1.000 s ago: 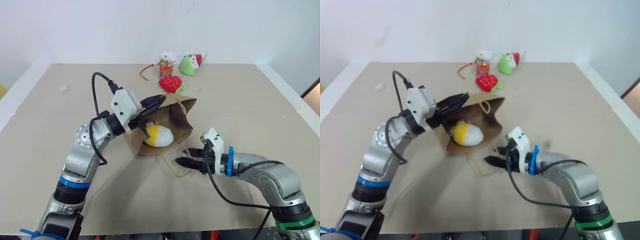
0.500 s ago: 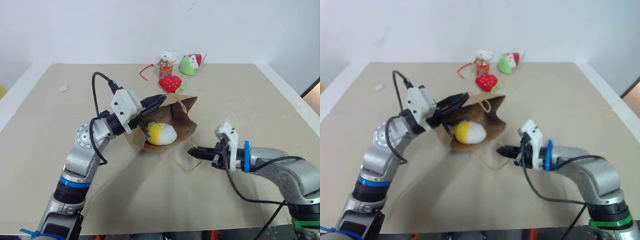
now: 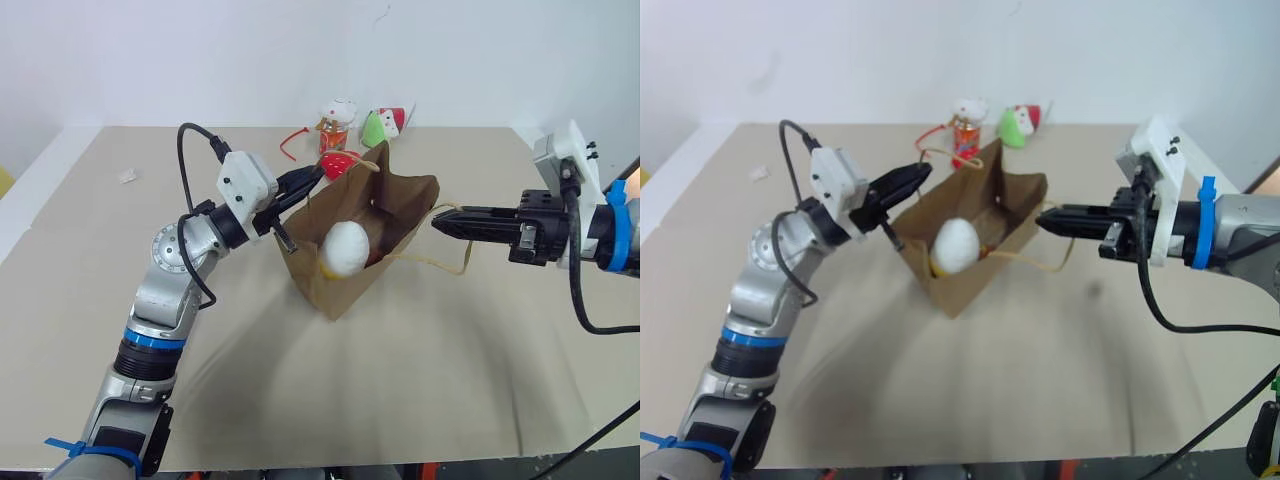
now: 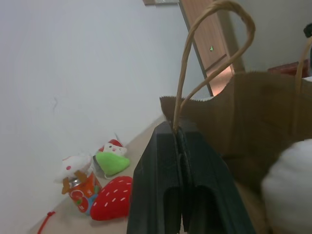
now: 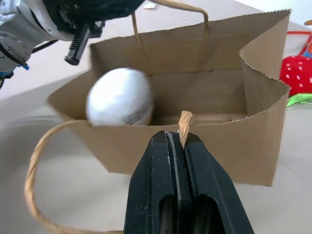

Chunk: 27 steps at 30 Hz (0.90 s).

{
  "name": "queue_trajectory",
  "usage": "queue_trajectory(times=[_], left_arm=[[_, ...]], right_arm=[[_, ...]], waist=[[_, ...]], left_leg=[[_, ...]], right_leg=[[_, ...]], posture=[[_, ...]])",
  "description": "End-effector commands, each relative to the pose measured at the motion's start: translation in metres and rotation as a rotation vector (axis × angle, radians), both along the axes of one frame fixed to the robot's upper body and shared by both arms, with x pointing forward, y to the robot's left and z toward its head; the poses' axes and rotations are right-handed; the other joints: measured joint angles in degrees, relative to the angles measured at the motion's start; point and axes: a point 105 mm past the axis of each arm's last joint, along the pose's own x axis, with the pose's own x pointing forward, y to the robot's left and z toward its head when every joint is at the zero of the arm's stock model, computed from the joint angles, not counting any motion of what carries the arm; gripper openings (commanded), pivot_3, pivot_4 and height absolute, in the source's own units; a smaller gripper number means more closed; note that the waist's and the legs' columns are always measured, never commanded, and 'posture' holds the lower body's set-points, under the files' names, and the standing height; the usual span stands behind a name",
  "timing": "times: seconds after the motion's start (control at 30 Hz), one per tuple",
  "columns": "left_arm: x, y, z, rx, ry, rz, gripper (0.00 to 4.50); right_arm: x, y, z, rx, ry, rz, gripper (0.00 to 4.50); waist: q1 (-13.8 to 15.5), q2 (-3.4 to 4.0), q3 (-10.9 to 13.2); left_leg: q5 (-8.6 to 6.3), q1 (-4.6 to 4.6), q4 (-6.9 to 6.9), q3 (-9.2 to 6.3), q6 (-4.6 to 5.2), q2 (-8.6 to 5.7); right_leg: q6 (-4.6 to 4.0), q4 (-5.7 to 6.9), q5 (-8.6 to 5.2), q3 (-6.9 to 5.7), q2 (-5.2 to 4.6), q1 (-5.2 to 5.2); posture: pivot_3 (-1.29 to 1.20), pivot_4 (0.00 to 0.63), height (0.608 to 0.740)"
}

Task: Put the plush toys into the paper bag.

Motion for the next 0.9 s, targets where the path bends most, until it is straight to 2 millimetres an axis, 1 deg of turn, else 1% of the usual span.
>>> queue_trajectory(times=[0.03,0.07,0.13,0.2,0.4,0.5,0.53,0.57,0.6,0.67,0.7,0.77,0.8,0.83,0.87,0.9], left_arm=[[-0.002,-0.005,0.003,-0.023,-0.014,0.001,0.0],[-0.002,-0.006,0.002,-0.023,-0.009,0.001,0.0],[0.0,-0.008,-0.004,-0.022,0.015,0.006,0.0],[0.002,-0.009,-0.006,-0.031,0.031,0.016,0.0],[0.005,-0.003,-0.01,-0.04,0.045,0.059,0.0],[0.006,0.001,-0.01,-0.043,0.055,0.069,0.0],[0.005,0.003,-0.01,-0.051,0.065,0.062,0.28],[0.005,0.004,-0.01,-0.056,0.075,0.054,0.6],[0.004,0.005,-0.009,-0.059,0.078,0.047,0.68],[0.004,0.006,-0.007,-0.068,0.084,0.039,1.63],[0.004,0.007,-0.007,-0.071,0.087,0.038,1.92],[0.005,0.008,-0.006,-0.067,0.092,0.03,2.67],[0.005,0.007,-0.006,-0.063,0.096,0.02,2.9],[0.004,0.007,-0.006,-0.062,0.1,0.013,3.4],[0.004,0.008,-0.005,-0.068,0.109,0.001,3.66],[0.003,0.008,-0.004,-0.072,0.118,-0.012,4.07]], right_arm=[[0.012,0.006,-0.005,-0.022,-0.039,-0.003,0.03],[0.016,0.007,-0.008,-0.022,-0.041,-0.011,0.03],[0.032,0.011,-0.015,-0.036,-0.086,-0.039,0.03],[0.046,0.013,-0.016,-0.032,-0.125,-0.074,0.03],[0.061,0.022,-0.006,0.036,-0.175,-0.074,0.03],[0.068,0.021,0.0,0.065,-0.192,-0.094,0.03],[0.067,0.02,0.004,0.085,-0.182,-0.091,0.34],[0.065,0.02,0.006,0.101,-0.171,-0.08,0.74],[0.062,0.02,0.01,0.107,-0.173,-0.067,0.81],[0.058,0.019,0.015,0.117,-0.184,-0.048,1.79],[0.057,0.018,0.017,0.121,-0.191,-0.046,2.03],[0.055,0.014,0.019,0.123,-0.196,-0.055,2.81],[0.053,0.01,0.017,0.11,-0.194,-0.058,3.06],[0.052,0.008,0.016,0.1,-0.191,-0.06,3.59],[0.05,0.005,0.015,0.085,-0.193,-0.061,3.87],[0.05,0.001,0.016,0.086,-0.202,-0.069,4.27]], waist=[[0.0,0.01,0.0],[0.0,0.01,0.0],[0.0,0.01,0.0],[-0.1,0.01,0.0],[0.0,0.03,0.0],[0.0,0.03,0.0],[0.0,0.03,0.0],[0.0,0.04,0.0],[0.0,0.04,0.0],[0.0,0.04,0.0],[0.0,0.04,0.0],[0.0,0.04,0.0],[0.0,0.04,0.0],[0.0,0.04,0.0],[0.0,0.04,0.0],[0.0,0.04,0.0]], left_leg=[[0.0,0.01,0.0,0.01,0.0,0.0],[0.0,0.01,0.0,0.01,0.0,0.0],[0.0,0.03,0.01,0.01,0.0,0.03],[0.01,0.03,0.03,0.02,0.0,0.03],[-0.01,-0.03,0.01,0.04,0.03,0.01],[-0.03,-0.02,0.01,0.04,0.04,0.01],[-0.02,-0.01,0.02,0.05,0.04,0.02],[-0.02,-0.01,0.02,0.03,0.04,0.03],[-0.02,-0.01,0.02,0.04,0.04,0.03],[-0.02,0.0,0.02,0.04,0.04,0.03],[-0.02,0.0,0.02,0.04,0.04,0.03],[-0.02,0.0,0.02,0.05,0.04,0.02],[-0.02,-0.01,0.02,0.04,0.04,0.02],[-0.02,-0.01,0.02,0.04,0.05,0.02],[-0.02,-0.01,0.02,0.04,0.04,0.01],[-0.02,-0.01,0.02,0.04,0.05,0.02]], right_leg=[[0.0,0.0,0.0,0.01,0.0,0.0],[0.0,0.0,0.0,0.01,0.01,0.0],[-0.02,0.0,-0.01,0.01,0.03,0.01],[-0.02,0.01,0.0,0.02,0.06,0.0],[0.04,0.01,0.02,0.04,0.04,-0.02],[0.04,0.01,0.01,0.04,0.03,-0.02],[0.04,0.02,0.01,0.05,0.04,-0.02],[0.04,0.02,0.02,0.03,0.04,-0.01],[0.03,0.02,0.02,0.03,0.04,-0.02],[0.03,0.03,0.02,0.03,0.04,-0.02],[0.03,0.03,0.02,0.03,0.04,-0.02],[0.03,0.03,0.02,0.03,0.04,-0.02],[0.03,0.03,0.02,0.03,0.04,-0.01],[0.03,0.02,0.02,0.03,0.04,-0.02],[0.03,0.02,0.02,0.03,0.03,-0.01],[0.03,0.02,0.02,0.03,0.03,-0.01]], posture=[[0.0,0.15,0.74],[0.0,0.15,0.74],[0.0,0.15,0.74],[0.0,0.15,0.74],[0.0,0.15,0.74],[0.0,0.15,0.74],[0.0,0.15,0.74],[0.0,0.15,0.74],[0.0,0.15,0.74],[0.0,0.15,0.74],[0.0,0.15,0.74],[0.0,0.15,0.74],[0.0,0.15,0.74],[0.0,0.15,0.74],[0.0,0.15,0.74],[0.0,0.15,0.74]])
